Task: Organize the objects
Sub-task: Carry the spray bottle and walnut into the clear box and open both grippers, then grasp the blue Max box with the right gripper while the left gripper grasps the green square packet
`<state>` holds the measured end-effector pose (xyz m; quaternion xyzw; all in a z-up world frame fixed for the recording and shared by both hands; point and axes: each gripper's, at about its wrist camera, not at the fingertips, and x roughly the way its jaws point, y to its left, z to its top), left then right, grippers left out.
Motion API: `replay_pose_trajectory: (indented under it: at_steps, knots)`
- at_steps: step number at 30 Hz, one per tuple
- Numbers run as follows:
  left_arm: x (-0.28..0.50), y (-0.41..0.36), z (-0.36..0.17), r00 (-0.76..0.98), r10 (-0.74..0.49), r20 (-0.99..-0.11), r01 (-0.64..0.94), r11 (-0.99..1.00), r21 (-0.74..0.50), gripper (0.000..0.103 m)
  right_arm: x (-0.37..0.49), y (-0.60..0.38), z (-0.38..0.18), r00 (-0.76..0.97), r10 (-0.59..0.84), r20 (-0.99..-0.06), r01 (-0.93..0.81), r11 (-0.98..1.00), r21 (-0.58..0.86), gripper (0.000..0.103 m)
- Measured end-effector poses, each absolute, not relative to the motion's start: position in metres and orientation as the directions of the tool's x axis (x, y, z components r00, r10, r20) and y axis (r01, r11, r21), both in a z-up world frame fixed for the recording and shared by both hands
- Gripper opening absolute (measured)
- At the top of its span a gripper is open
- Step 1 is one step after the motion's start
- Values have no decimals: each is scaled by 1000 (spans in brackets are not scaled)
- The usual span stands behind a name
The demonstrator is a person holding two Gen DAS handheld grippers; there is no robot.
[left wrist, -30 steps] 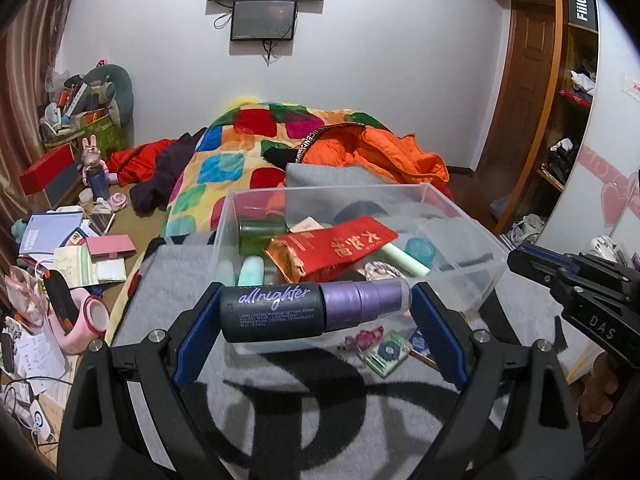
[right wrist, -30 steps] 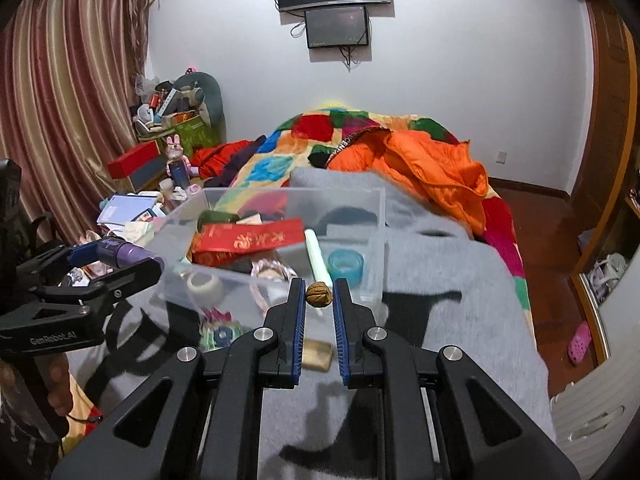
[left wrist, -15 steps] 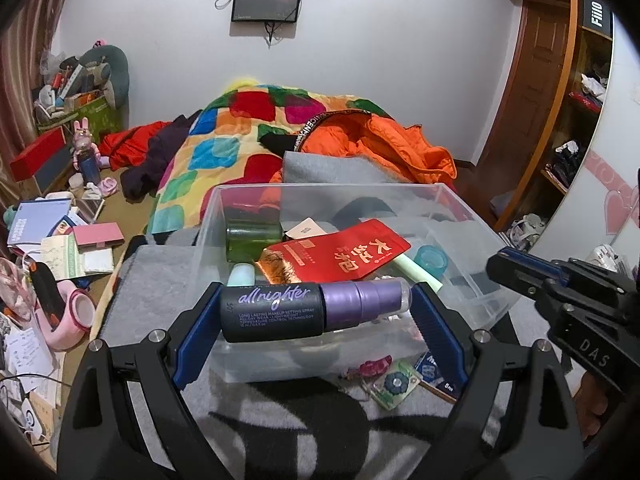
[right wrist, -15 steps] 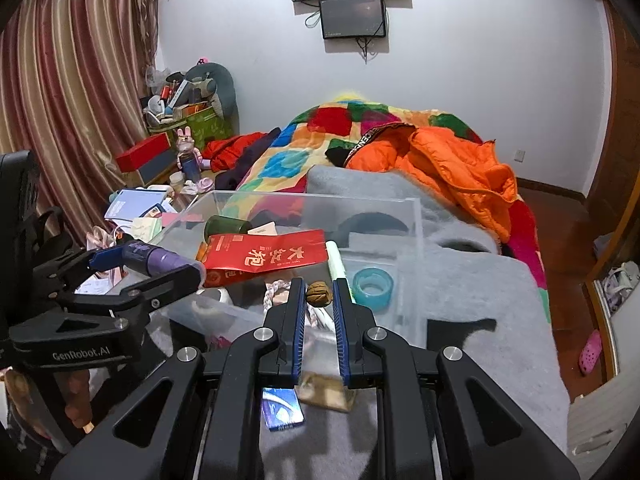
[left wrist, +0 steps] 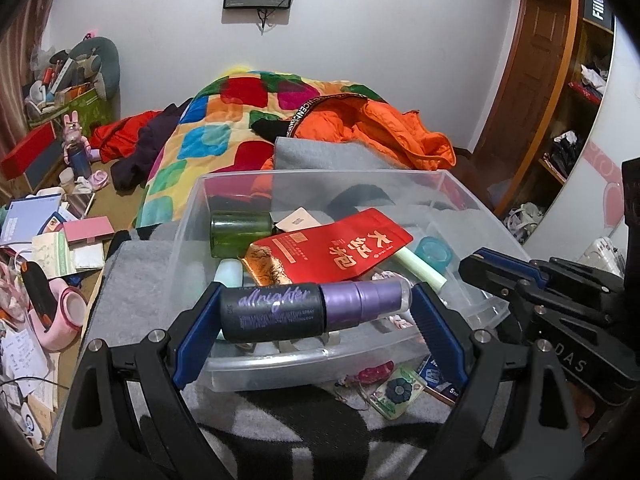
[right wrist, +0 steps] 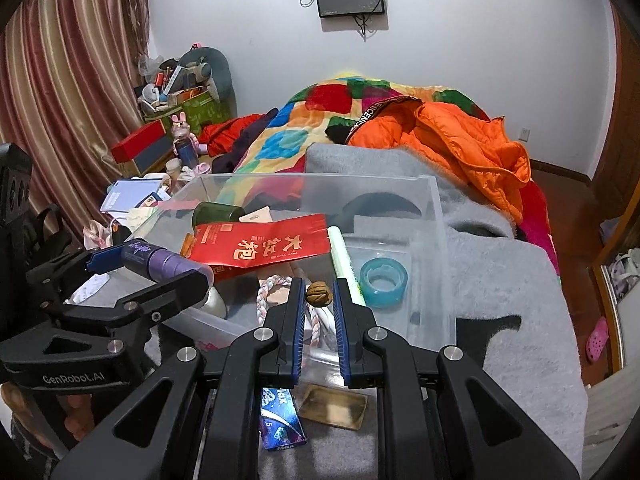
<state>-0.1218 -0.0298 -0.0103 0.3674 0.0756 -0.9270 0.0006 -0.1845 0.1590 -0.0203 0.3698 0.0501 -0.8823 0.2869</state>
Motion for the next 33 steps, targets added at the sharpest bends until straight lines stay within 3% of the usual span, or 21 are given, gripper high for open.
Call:
replay_pose_trajectory:
  at_steps: [6,10,26,33]
  knots:
    - [-120,-28,-7,-730,72,-680,48,-987,-156,95,-184,159,-19,-561,-468,-683,542,-831,125,13]
    - [-115,-29,-3,-734,83,-674,43,-985,-168,95,-181,163,-17,-554,-479,-681,545,-827,139,26]
    - [-74,-16,14,-767,22,-641,34,-997,-75,101,-141,188,7,-636,-456,-623,537,-841,67,55]
    - [-62,-24,-8,-725,14,-688,54,-996,-77,101,-133,203,-2,-642,-426,-637,506,-860,66,56]
